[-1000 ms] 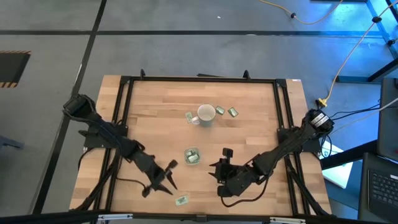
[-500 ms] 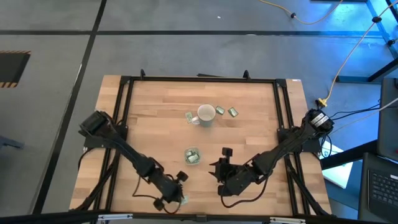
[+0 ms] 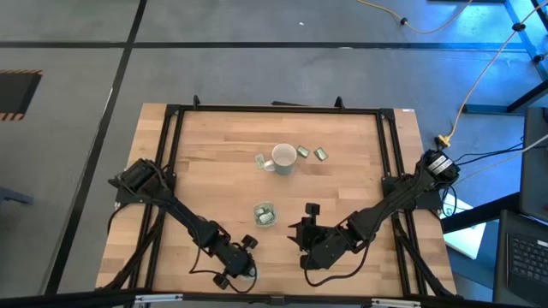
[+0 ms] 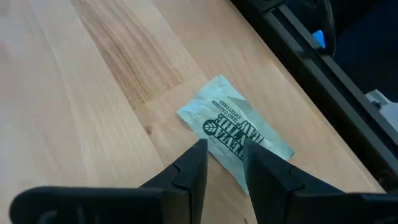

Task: Pick and place Stevia / Truvia into bins
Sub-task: Put the white stevia packet into the transparent bin

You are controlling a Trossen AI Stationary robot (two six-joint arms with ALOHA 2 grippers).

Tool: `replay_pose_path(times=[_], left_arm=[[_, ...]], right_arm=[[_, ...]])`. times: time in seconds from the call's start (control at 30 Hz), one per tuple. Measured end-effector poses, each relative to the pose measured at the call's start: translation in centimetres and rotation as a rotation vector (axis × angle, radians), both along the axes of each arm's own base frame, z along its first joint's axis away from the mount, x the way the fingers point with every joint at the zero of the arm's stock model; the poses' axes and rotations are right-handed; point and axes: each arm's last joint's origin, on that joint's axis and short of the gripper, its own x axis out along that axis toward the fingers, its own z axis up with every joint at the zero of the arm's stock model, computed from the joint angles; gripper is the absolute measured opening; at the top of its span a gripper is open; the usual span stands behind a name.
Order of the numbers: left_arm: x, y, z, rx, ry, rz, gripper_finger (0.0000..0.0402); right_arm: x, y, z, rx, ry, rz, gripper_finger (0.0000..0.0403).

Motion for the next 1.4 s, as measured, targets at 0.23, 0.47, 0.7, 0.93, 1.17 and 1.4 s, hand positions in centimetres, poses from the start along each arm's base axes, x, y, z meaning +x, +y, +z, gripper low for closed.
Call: replay_pose_path(times=[0.23,0.47,0.7,0.93,1.17,1.4], left_arm=[[-0.1,0.1,-0.1,0.003,0.011,0.001,0.0064],[-0.2,0.2,-0.2,0.004,0.030,0.014,0.0035],[-0.4,0.3,-0.1,0.006,0.047,0.020,0.0007],[-1.0,0.8,2.9,-0.027,0.011,0.017,0.0002],[-0.3,3.0,7.9,0.057,-0.254,0.201,0.0003],[2.0,7.5,8.6,0.084,-0.282,0.401,0.0003]], right_arm=[[0.0,0.0,0.0,-0.001,0.001,0.001,0.0141],[-0.1,0.0,-0.1,-0.006,0.010,0.002,0.0141],[-0.2,-0.1,-0.3,-0.022,0.035,0.001,0.0141],[-0.2,-0.2,-0.3,-0.023,0.037,0.000,0.0141],[-0.3,-0.2,-0.3,-0.026,0.037,0.001,0.0141],[-0.4,-0.3,-0.5,-0.038,0.060,-0.003,0.0141]])
